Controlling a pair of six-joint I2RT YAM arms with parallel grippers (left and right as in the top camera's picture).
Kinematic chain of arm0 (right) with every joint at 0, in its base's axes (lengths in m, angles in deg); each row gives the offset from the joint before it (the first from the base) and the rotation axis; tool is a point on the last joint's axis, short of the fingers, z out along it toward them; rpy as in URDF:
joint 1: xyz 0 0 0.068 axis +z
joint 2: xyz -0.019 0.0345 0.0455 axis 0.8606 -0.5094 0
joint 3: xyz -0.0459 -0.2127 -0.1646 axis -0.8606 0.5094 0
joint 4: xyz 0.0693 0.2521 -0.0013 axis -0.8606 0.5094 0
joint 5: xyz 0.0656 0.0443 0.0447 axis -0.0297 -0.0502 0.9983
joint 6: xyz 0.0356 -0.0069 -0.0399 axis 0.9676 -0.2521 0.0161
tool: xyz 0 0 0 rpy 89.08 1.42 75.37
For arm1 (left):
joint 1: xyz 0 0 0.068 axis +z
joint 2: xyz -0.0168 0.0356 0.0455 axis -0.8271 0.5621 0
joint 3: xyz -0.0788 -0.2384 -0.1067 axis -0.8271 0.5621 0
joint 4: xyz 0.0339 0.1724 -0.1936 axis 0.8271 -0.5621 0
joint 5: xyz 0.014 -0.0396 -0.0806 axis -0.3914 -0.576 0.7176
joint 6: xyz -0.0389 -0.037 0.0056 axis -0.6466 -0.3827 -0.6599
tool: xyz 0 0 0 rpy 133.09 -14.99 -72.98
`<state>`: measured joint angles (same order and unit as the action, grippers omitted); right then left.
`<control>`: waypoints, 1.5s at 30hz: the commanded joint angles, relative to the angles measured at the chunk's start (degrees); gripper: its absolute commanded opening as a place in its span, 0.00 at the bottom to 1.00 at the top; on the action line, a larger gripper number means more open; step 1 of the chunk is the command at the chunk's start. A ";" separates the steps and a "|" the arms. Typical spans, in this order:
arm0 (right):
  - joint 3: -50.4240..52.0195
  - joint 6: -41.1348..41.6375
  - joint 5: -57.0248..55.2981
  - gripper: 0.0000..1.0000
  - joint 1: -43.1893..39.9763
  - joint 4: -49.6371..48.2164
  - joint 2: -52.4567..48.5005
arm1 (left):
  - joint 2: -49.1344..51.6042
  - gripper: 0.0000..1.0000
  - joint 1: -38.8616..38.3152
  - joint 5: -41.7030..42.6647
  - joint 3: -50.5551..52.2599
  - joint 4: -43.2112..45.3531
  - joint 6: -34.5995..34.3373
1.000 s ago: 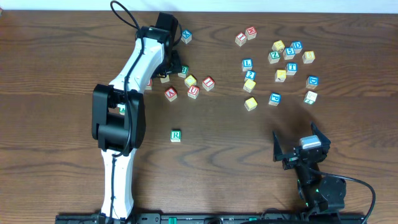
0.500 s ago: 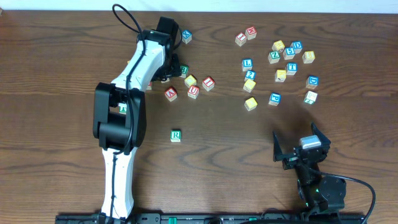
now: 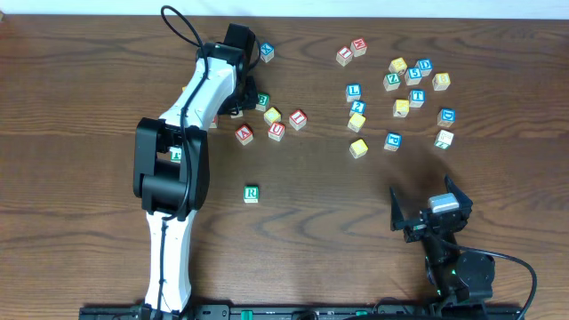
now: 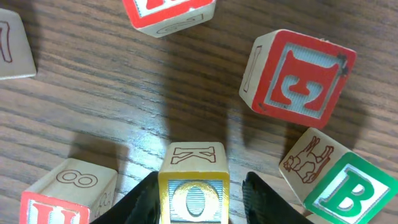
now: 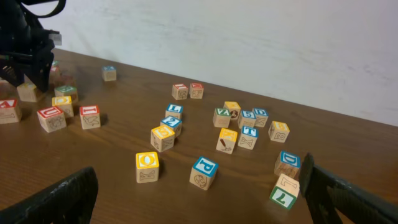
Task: Spell out ROBOT
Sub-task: 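Grasp the yellow O block with the left gripper and lift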
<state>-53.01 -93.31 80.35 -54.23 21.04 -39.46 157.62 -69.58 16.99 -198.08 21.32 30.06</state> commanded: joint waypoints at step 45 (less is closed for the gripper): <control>0.04 0.63 -0.22 0.99 0.20 0.24 0.24 | -11.85 0.08 0.09 -0.52 0.07 -3.56 1.64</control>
<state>-53.01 -93.31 80.37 -54.23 21.04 -39.46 154.52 -69.58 17.02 -197.84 18.39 30.37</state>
